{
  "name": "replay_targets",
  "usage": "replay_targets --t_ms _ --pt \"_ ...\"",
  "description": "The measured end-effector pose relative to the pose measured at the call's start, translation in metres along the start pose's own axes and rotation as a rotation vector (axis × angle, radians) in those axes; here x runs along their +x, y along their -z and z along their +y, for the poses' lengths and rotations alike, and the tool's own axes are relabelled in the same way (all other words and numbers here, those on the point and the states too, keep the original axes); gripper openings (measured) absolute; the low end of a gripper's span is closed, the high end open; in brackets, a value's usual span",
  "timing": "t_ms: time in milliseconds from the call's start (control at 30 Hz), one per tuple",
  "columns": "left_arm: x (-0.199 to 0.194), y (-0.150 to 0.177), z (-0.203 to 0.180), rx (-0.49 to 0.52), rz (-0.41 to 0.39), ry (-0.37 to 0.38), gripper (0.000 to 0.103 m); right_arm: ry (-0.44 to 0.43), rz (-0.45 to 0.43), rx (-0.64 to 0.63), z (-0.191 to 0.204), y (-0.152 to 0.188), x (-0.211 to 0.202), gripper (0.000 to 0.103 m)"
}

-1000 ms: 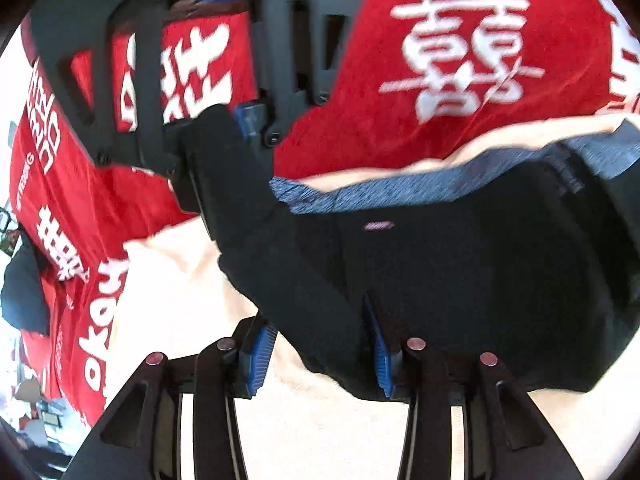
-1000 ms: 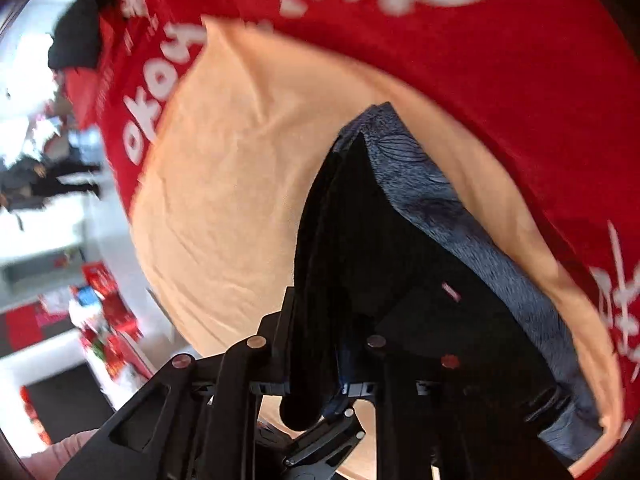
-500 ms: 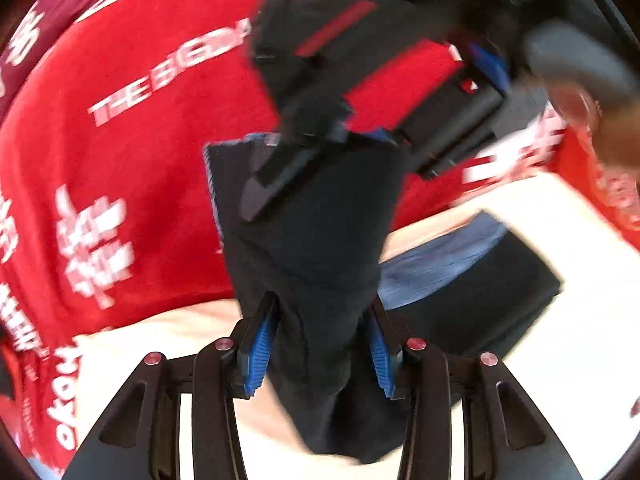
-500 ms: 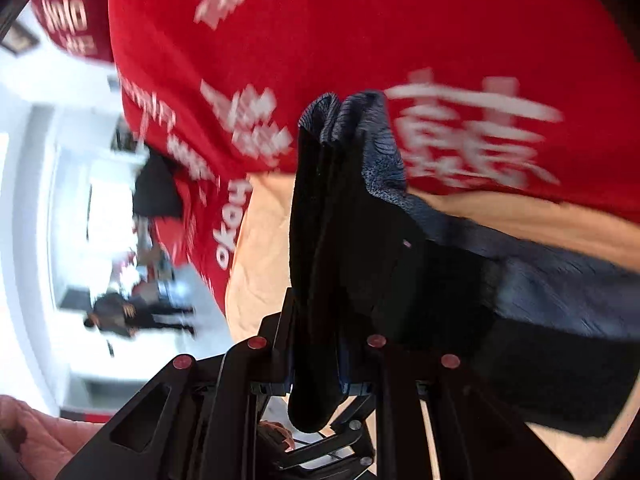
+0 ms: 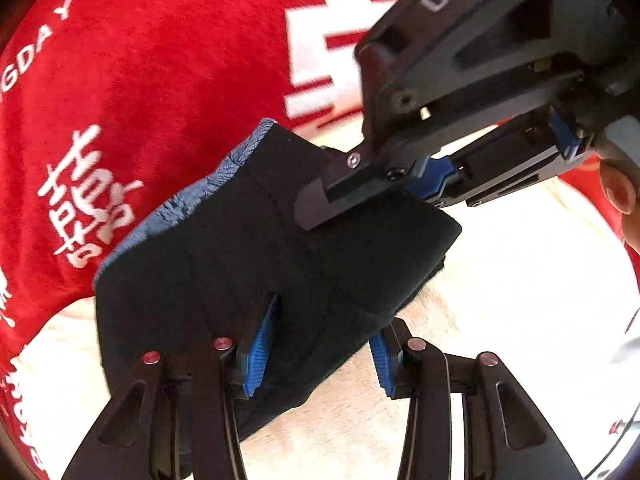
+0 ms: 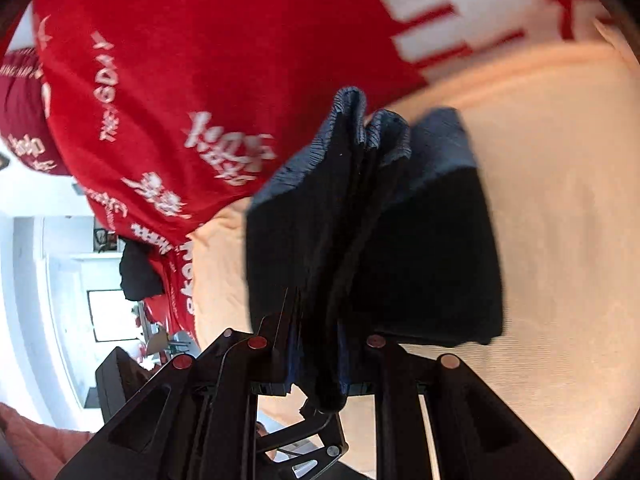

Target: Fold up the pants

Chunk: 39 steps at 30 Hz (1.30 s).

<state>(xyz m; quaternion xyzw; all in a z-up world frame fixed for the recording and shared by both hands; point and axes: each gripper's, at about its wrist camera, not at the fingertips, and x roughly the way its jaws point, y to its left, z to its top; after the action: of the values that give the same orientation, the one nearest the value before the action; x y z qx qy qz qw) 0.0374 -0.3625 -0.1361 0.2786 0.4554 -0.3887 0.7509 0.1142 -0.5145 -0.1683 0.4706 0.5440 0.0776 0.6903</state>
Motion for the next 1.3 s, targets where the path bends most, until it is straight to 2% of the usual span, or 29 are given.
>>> replay_targets --t_ms 133,233,300,333,500,533,633,733,767,833,1000,1067,1100,1133,1300 --pt "0.005 0.0 -0.008 0.02 0.013 -0.031 0.045 -0.029 0.014 0.062 -0.019 0.002 0.015 0.018" --pt "0.0 -0.01 -0.008 -0.005 0.004 -0.022 0.045 -0.065 -0.014 0.015 -0.011 0.005 0.005 0.018" --pt "0.004 -0.016 -0.014 -0.007 0.007 -0.026 0.046 -0.053 -0.023 -0.01 -0.009 0.002 0.001 0.018" --pt "0.009 -0.017 -0.015 -0.008 0.014 -0.027 0.052 -0.032 -0.026 -0.012 -0.012 -0.001 -0.001 0.018" --pt "0.024 -0.015 -0.021 0.012 0.067 -0.061 0.055 0.1 0.005 -0.008 -0.034 -0.004 0.017 0.022" --pt "0.023 -0.013 -0.022 0.019 0.067 -0.061 0.058 0.095 0.005 0.009 -0.039 -0.003 0.018 0.022" --pt "0.011 -0.01 -0.018 0.032 0.064 -0.022 0.059 0.094 -0.033 0.02 -0.04 0.003 0.021 0.022" --pt "-0.002 -0.01 0.001 0.001 0.075 0.039 0.061 0.139 -0.041 0.012 -0.035 0.006 0.02 0.025" --pt "-0.009 -0.009 0.011 -0.022 0.077 0.043 0.072 0.161 -0.041 0.01 -0.032 0.007 0.02 0.027" --pt "-0.024 -0.006 0.03 -0.084 0.075 0.05 0.086 0.229 -0.046 -0.001 -0.023 0.009 0.02 0.029" --pt "-0.039 0.01 0.075 -0.211 0.113 0.022 0.086 0.396 -0.059 -0.072 -0.004 0.016 0.024 0.042" --pt "-0.035 0.019 0.099 -0.267 0.149 0.007 0.086 0.437 -0.051 -0.067 -0.001 0.02 0.025 0.049" --pt "-0.033 0.024 0.109 -0.29 0.166 -0.003 0.086 0.457 -0.053 -0.06 0.0 0.023 0.023 0.056" --pt "-0.033 0.029 0.118 -0.31 0.179 -0.013 0.086 0.476 -0.053 -0.05 0.0 0.026 0.022 0.063" --pt "-0.027 0.045 0.144 -0.394 0.211 -0.025 0.086 0.497 -0.034 -0.026 -0.007 0.04 0.011 0.07"
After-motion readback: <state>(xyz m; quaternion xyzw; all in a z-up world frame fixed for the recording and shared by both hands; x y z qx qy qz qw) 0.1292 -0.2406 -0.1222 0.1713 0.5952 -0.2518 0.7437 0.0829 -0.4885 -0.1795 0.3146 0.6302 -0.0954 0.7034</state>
